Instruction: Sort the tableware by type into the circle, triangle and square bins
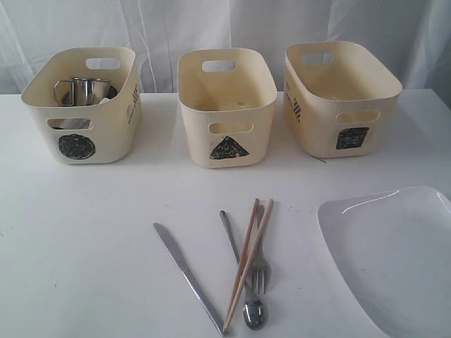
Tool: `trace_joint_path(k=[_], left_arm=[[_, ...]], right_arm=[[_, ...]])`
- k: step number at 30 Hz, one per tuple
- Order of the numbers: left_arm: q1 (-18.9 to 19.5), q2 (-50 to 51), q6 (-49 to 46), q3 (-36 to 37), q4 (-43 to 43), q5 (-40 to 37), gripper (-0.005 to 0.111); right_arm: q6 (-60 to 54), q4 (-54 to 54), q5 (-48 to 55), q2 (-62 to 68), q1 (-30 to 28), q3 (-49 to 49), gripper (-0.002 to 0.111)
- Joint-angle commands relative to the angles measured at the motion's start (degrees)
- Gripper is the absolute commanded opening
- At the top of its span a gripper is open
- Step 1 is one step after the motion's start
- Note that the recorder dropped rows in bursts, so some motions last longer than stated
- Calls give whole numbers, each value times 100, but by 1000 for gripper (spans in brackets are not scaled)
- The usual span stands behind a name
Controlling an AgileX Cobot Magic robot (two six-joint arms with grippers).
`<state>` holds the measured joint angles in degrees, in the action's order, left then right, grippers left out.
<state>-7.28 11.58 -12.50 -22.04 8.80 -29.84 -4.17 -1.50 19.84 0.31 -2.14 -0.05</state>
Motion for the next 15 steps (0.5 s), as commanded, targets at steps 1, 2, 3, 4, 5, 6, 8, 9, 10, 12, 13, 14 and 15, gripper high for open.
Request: trace_joint_path(k=[1,2,3,4,5,6,8,9,10,12,13,14,15], left_arm=[[30,-22,1825,205,-1181,62,0],[30,-22,2293,318,-1553,142,0],[30,-22,2760,493,-1824,267,0],[30,-22,3400,691,-2193,532,0],[30,-22,3796,892,-2462,746,0],[30,-22,4169,1053,-2743,986,0],[30,-52,5018,1409,-3455,1411,0],[49,-176,5328,1564,-3705,1445,0],[72,-269,5444,1710,-3772,1445,0],[122,-452,5444,1971,-3761,1445,0],[150,-562,5444,2121,-3761,1445,0],[175,-649,5444,2204,-3761,1445,0],[217,-766,5444,2204,-3761,1424,0]], right_arm=[[-8,-20,-21,-31,-27,5,0],[-8,-20,-21,-31,-27,5,0],[-8,-20,-21,-31,-27,5,0],[-8,-20,-21,-31,-27,5,0],[-8,-20,-21,-31,-27,5,0],[-8,-20,-21,-31,-27,5,0],[-8,-20,-21,-31,-27,5,0],[-8,-20,-21,-31,-27,5,0],[-8,-20,-21,-31,-27,5,0],[-8,-20,-21,-31,-27,5,0],[-8,-20,-21,-31,-27,5,0],[-8,-20,-21,-31,-27,5,0],[-8,-20,-21,-31,-27,5,0]])
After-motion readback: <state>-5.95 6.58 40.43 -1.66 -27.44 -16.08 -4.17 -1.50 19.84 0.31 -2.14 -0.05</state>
